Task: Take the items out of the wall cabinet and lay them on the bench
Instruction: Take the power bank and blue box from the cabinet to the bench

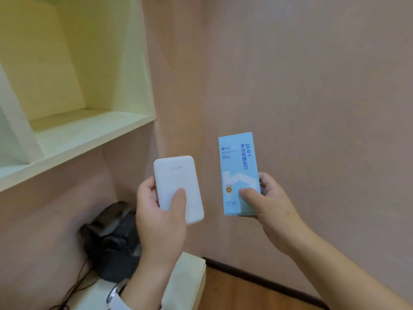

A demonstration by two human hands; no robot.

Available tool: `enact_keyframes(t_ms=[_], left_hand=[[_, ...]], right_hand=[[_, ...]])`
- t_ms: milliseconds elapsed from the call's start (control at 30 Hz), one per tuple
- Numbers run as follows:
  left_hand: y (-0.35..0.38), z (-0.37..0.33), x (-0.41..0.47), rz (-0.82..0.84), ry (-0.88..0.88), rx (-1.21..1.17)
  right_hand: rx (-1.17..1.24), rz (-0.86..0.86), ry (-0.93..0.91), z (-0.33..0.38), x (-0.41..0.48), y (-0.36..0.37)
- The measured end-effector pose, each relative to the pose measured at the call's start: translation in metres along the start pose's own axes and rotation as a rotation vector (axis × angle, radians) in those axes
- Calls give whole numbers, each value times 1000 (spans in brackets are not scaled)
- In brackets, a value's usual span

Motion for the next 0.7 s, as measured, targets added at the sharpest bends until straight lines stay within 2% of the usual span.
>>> enact_keyframes(t_ms=[400, 700], left_hand=[[81, -24, -140, 344, -285, -172], [127, -88, -356, 690, -462, -251]], right_hand=[[-39, -298, -11, 7, -120, -164], [19, -573, 40, -9, -312, -344]])
Point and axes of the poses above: each hand's wrist, its own x-axis towards the middle knuckle, its own y-axis out of the palm, z = x × y, the point moved 5 cm from there along x, towards the middle knuckle, and after that the axes turned 5 degrees about -z, right-handed, at the moved point
